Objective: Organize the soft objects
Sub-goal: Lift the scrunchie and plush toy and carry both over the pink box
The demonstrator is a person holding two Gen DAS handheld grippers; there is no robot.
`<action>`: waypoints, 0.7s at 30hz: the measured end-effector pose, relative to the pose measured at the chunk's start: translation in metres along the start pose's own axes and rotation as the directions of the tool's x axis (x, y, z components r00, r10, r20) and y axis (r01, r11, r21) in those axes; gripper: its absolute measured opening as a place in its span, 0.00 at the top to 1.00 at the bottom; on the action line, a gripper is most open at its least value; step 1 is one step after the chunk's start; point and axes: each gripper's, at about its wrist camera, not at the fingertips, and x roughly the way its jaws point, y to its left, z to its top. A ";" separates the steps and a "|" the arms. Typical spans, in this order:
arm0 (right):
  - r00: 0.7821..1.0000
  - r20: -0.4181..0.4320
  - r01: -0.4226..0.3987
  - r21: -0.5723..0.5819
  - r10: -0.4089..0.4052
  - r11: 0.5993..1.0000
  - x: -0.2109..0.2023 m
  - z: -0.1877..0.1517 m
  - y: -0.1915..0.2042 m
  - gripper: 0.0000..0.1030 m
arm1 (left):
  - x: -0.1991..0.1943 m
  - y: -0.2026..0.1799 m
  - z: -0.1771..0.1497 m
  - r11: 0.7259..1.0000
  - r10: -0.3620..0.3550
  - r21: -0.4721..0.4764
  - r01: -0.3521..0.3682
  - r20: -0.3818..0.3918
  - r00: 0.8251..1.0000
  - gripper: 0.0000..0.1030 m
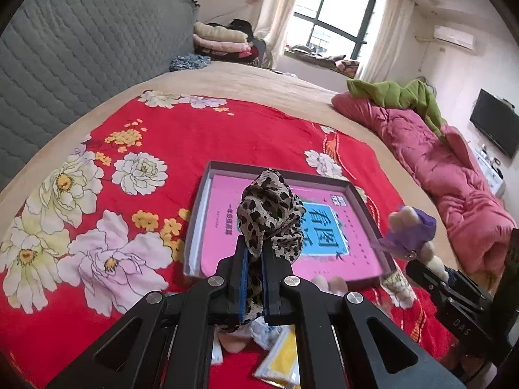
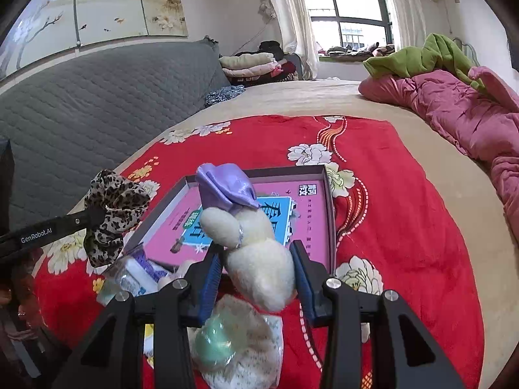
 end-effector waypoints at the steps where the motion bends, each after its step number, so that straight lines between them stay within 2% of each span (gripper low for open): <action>1: 1.000 0.003 0.003 0.005 -0.003 1.000 0.002 0.002 -0.001 0.59 | 0.002 0.002 0.002 1.000 0.001 -0.008 -0.001 0.001 1.000 0.94; 7: 1.000 0.002 0.013 0.028 -0.013 1.000 0.014 0.012 -0.004 0.59 | 0.032 0.012 0.014 0.999 0.008 -0.039 -0.009 -0.014 1.000 0.94; 15: 0.998 -0.037 0.047 0.045 -0.045 0.998 0.038 0.021 -0.003 0.59 | 0.086 0.014 0.018 0.998 0.022 -0.058 -0.027 -0.083 0.996 0.94; 21: 0.992 -0.083 0.098 0.061 -0.092 0.993 0.057 0.025 -0.005 0.59 | 0.105 0.006 0.008 0.999 0.029 -0.015 -0.031 -0.114 0.993 0.94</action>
